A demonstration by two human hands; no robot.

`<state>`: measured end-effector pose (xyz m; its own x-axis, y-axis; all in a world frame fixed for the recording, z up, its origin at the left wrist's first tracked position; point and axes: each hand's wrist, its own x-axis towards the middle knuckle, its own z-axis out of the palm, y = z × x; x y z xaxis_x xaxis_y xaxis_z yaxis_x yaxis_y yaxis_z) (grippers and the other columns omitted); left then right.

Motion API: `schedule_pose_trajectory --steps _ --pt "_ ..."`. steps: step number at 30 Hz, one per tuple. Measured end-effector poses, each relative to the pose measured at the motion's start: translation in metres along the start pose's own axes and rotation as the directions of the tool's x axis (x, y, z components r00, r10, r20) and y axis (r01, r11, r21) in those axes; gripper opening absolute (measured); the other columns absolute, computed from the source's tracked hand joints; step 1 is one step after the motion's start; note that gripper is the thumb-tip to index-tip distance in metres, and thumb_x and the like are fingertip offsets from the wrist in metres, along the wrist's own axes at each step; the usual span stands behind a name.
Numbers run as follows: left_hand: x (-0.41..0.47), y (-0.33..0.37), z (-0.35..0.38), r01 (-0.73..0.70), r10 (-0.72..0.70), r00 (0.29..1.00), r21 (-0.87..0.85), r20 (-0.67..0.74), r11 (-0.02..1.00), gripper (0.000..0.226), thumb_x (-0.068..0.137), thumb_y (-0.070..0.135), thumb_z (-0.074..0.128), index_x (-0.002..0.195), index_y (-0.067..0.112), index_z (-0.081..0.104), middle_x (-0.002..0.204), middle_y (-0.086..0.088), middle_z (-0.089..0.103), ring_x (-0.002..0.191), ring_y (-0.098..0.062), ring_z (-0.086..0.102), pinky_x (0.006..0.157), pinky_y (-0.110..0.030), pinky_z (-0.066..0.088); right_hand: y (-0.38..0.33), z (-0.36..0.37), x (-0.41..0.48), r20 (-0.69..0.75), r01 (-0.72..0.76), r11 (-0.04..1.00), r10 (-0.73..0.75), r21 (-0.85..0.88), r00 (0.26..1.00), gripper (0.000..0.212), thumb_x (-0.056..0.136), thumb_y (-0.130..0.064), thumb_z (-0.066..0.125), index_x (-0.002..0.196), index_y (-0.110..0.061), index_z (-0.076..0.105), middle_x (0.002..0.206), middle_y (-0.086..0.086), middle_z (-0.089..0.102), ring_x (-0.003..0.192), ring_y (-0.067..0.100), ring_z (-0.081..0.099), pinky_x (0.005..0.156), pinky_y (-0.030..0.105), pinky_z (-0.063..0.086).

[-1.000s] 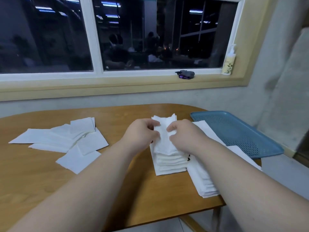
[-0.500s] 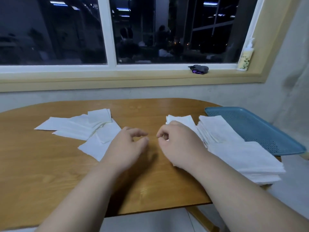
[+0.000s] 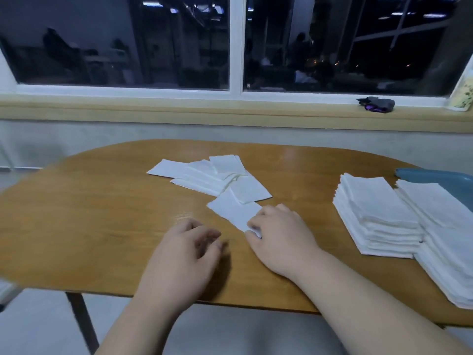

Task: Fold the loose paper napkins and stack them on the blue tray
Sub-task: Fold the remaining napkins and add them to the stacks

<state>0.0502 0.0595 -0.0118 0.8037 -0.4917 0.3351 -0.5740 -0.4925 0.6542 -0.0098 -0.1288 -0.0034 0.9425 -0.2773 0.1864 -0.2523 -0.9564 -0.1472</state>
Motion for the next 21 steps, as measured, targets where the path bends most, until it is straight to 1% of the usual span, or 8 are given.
schedule_pose_trajectory --steps 3,5,7,9,12,15,19,21 --pt "-0.003 -0.007 0.0 -0.043 0.042 0.999 0.009 0.028 0.999 0.01 0.09 0.042 0.062 0.095 0.039 0.07 0.099 0.026 0.054 0.102 0.005 0.049 0.082 -0.012 0.038 0.002 0.005 -0.014 -0.057 0.008 0.999 -0.005 0.048 0.998 0.031 0.097 -0.045 0.043 0.11 -0.032 0.068 0.116 -0.018 0.056 0.112 0.013 0.043 0.099 0.032 0.036" --pt "-0.004 -0.008 0.001 -0.099 0.098 0.995 0.029 0.028 0.995 0.014 0.09 0.041 0.063 0.1 0.037 0.071 0.102 0.026 0.052 0.109 0.004 0.044 0.09 -0.013 0.036 0.002 0.007 -0.023 -0.106 0.045 0.994 -0.035 0.097 0.994 0.026 0.094 -0.048 0.048 0.096 -0.033 0.068 0.104 -0.02 0.058 0.108 0.008 0.044 0.097 0.029 0.037" --pt "-0.005 -0.007 0.0 -0.151 0.15 0.988 0.047 0.024 0.987 0.018 0.09 0.042 0.062 0.104 0.035 0.072 0.104 0.025 0.052 0.111 0.002 0.042 0.096 -0.021 0.038 0.002 0.007 -0.03 -0.13 0.089 0.98 -0.066 0.178 0.989 0.022 0.091 -0.047 0.052 0.078 -0.032 0.062 0.092 -0.021 0.058 0.101 0.004 0.046 0.093 0.028 0.041" --pt "-0.008 -0.007 -0.001 -0.178 0.176 0.984 0.083 0.037 0.98 0.024 0.09 0.047 0.056 0.104 0.036 0.072 0.107 0.024 0.053 0.111 -0.002 0.045 0.095 -0.03 0.042 0.002 0.006 -0.032 -0.123 0.114 0.969 -0.089 0.22 0.988 0.022 0.089 -0.044 0.058 0.072 -0.03 0.062 0.092 -0.02 0.06 0.1 0.003 0.049 0.091 0.027 0.043" --pt "-0.011 -0.009 -0.004 -0.207 0.192 0.975 0.151 0.108 0.967 0.026 0.088 0.048 0.049 0.098 0.039 0.071 0.106 0.024 0.056 0.107 -0.002 0.05 0.091 -0.036 0.044 0.0 0.005 -0.033 -0.109 0.108 0.959 -0.082 0.262 0.991 0.015 0.086 -0.039 0.065 0.074 -0.029 0.065 0.094 -0.021 0.06 0.103 0.002 0.049 0.091 0.024 0.043" --pt "-0.011 -0.014 -0.007 -0.211 0.187 0.971 0.168 0.147 0.963 0.019 0.092 0.043 0.053 0.097 0.04 0.071 0.103 0.026 0.058 0.107 0.0 0.05 0.093 -0.031 0.039 0.002 0.003 -0.032 -0.082 0.085 0.936 -0.061 0.342 0.995 0.008 0.085 -0.032 0.068 0.078 -0.031 0.068 0.095 -0.023 0.062 0.107 0.0 0.049 0.092 0.018 0.04" --pt "-0.007 -0.017 -0.012 -0.187 0.175 0.976 0.088 0.126 0.978 0.015 0.094 0.039 0.057 0.097 0.042 0.071 0.104 0.03 0.057 0.109 0.004 0.045 0.095 -0.027 0.034 0.004 -0.003 -0.014 -0.141 -0.029 0.904 0.098 0.427 0.985 0.009 0.09 -0.027 0.063 0.086 -0.033 0.07 0.096 -0.022 0.064 0.104 -0.002 0.051 0.085 0.007 0.035" --pt "-0.003 -0.019 -0.012 -0.172 0.16 0.979 0.094 0.126 0.981 0.014 0.095 0.041 0.057 0.1 0.043 0.07 0.109 0.03 0.055 0.113 0.006 0.04 0.094 -0.026 0.028 0.008 -0.004 0.011 -0.131 -0.124 0.932 0.178 0.342 0.975 0.012 0.091 -0.034 0.059 0.096 -0.032 0.07 0.101 -0.021 0.062 0.105 0.004 0.051 0.085 0.017 0.04"
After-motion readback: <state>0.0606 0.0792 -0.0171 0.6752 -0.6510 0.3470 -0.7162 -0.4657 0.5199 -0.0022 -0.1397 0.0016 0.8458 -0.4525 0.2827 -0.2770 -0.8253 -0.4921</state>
